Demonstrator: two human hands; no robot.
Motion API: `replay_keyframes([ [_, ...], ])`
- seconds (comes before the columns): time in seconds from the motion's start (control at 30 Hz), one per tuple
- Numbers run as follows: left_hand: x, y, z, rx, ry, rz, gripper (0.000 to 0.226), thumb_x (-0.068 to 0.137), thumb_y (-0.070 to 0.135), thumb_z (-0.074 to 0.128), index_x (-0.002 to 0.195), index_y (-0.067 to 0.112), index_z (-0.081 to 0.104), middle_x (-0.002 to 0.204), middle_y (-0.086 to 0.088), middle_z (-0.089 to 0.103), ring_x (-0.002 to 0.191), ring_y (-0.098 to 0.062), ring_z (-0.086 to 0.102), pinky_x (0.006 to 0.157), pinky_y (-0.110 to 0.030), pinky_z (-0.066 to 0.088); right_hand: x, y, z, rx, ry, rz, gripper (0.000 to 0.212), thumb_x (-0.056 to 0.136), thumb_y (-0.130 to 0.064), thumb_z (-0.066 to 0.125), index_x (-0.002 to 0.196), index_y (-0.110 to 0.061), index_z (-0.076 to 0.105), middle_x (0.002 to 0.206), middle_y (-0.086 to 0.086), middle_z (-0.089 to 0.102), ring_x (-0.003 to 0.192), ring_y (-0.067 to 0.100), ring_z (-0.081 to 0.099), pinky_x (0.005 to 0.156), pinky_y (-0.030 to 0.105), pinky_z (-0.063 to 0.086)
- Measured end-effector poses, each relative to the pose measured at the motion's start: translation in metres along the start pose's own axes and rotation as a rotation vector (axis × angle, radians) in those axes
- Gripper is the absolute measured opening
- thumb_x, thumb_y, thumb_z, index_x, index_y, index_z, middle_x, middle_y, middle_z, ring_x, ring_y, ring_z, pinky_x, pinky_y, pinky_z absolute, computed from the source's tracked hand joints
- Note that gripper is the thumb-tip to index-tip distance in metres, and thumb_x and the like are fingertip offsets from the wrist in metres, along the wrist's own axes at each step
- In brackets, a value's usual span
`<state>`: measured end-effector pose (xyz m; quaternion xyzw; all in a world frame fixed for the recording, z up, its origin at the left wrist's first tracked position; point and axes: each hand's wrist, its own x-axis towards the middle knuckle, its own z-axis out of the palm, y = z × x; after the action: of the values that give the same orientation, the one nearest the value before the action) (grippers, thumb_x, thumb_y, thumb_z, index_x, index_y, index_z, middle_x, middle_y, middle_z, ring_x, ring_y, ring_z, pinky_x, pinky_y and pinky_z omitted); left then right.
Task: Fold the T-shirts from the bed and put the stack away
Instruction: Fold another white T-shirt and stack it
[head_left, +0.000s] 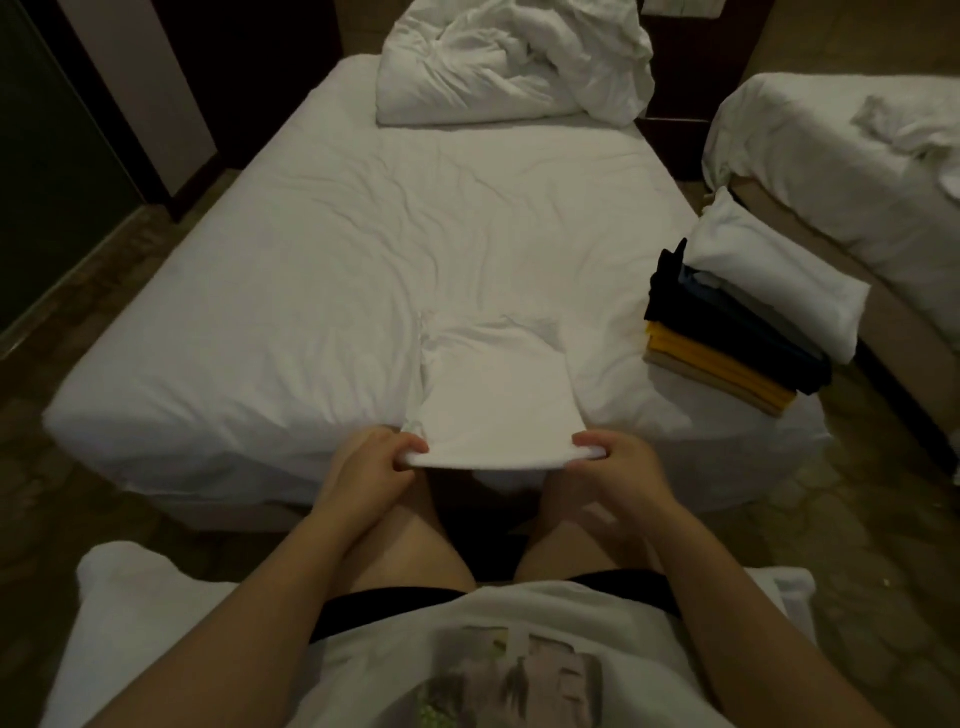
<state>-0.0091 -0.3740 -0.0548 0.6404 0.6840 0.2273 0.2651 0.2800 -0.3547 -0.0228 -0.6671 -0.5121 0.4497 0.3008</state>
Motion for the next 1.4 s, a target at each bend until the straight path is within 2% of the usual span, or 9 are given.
replay_keyframes([
  [0.13,-0.003,0.007,-0.006,-0.017,0.056,-0.052,0.024,0.071,0.022,0.057,0.088,0.021,0.073,0.093,-0.008,0.064,0.093,-0.025,0.059,0.084,-0.031,0.043,-0.011,0.0,0.006,-0.108,0.027,-0.067,0.041,0.071,-0.024,0.07,0.111,-0.017,0.066,0.114,0.004,0.065,0.103,0.021,0.061,0.094,0.04,0.05],
  [0.23,-0.003,0.01,-0.011,-0.038,0.07,-0.056,0.016,0.078,0.006,0.066,0.089,0.015,0.075,0.084,-0.005,0.058,0.084,-0.017,0.053,0.07,-0.021,0.033,-0.007,0.002,0.005,-0.199,0.042,-0.105,0.036,0.081,-0.03,0.063,0.116,-0.027,0.064,0.124,0.0,0.061,0.111,0.018,0.057,0.1,0.034,0.044],
  [0.37,-0.003,0.007,-0.01,-0.125,0.115,-0.048,0.01,0.082,0.008,0.067,0.09,0.008,0.072,0.077,0.005,0.05,0.074,-0.011,0.05,0.065,-0.017,0.031,-0.008,-0.004,0.004,-0.356,0.028,-0.225,0.022,0.085,-0.022,0.061,0.106,-0.022,0.07,0.113,0.005,0.063,0.104,0.022,0.058,0.089,0.025,0.041],
  [0.47,0.002,0.003,-0.004,-0.231,0.221,-0.064,0.008,0.082,0.007,0.067,0.084,0.015,0.068,0.089,0.0,0.045,0.075,-0.007,0.051,0.077,-0.019,0.038,-0.003,-0.005,0.005,-0.486,0.103,-0.319,0.012,0.083,-0.018,0.067,0.092,-0.017,0.075,0.1,0.011,0.063,0.096,0.028,0.056,0.083,0.032,0.043],
  [0.6,0.014,0.006,0.002,-0.256,0.309,-0.03,0.01,0.086,0.006,0.061,0.096,0.006,0.065,0.113,-0.003,0.051,0.102,-0.012,0.049,0.089,-0.02,0.035,0.01,-0.001,0.007,-0.466,0.31,-0.387,0.007,0.08,-0.018,0.072,0.082,-0.013,0.075,0.102,0.015,0.061,0.1,0.032,0.05,0.086,0.042,0.041],
  [0.73,0.036,0.029,0.006,-0.333,0.408,-0.047,0.018,0.094,0.013,0.052,0.107,0.007,0.061,0.11,0.003,0.057,0.105,-0.007,0.048,0.083,-0.018,0.035,0.035,-0.013,0.015,-0.173,0.278,-0.335,0.008,0.085,-0.023,0.066,0.085,-0.016,0.064,0.101,0.004,0.055,0.1,0.022,0.05,0.084,0.028,0.036],
  [0.93,0.108,0.06,-0.001,-0.331,0.532,-0.088,0.016,0.098,0.018,0.041,0.101,0.007,0.052,0.087,-0.002,0.053,0.078,-0.02,0.047,0.064,-0.026,0.03,0.1,-0.057,0.029,0.091,0.381,-0.188,0.006,0.095,-0.025,0.05,0.091,-0.023,0.054,0.088,-0.005,0.055,0.078,0.009,0.049,0.06,0.01,0.036],
  [1.1,0.19,0.057,0.006,-0.241,0.547,-0.18,0.022,0.1,0.02,0.036,0.105,0.006,0.052,0.088,-0.009,0.054,0.079,-0.021,0.046,0.064,-0.025,0.026,0.181,-0.07,0.045,-0.037,0.427,-0.155,0.018,0.097,-0.031,0.044,0.099,-0.018,0.056,0.09,-0.003,0.056,0.081,0.015,0.05,0.067,0.025,0.034],
  [1.4,0.269,-0.011,0.078,0.06,0.489,-0.368,0.028,0.1,0.028,0.037,0.108,0.01,0.058,0.103,-0.019,0.064,0.092,-0.039,0.057,0.068,-0.037,0.032,0.279,-0.003,0.084,-0.523,0.336,0.037,0.035,0.096,-0.051,0.031,0.1,-0.022,0.05,0.103,0.009,0.062,0.088,0.037,0.058,0.069,0.038,0.041],
])
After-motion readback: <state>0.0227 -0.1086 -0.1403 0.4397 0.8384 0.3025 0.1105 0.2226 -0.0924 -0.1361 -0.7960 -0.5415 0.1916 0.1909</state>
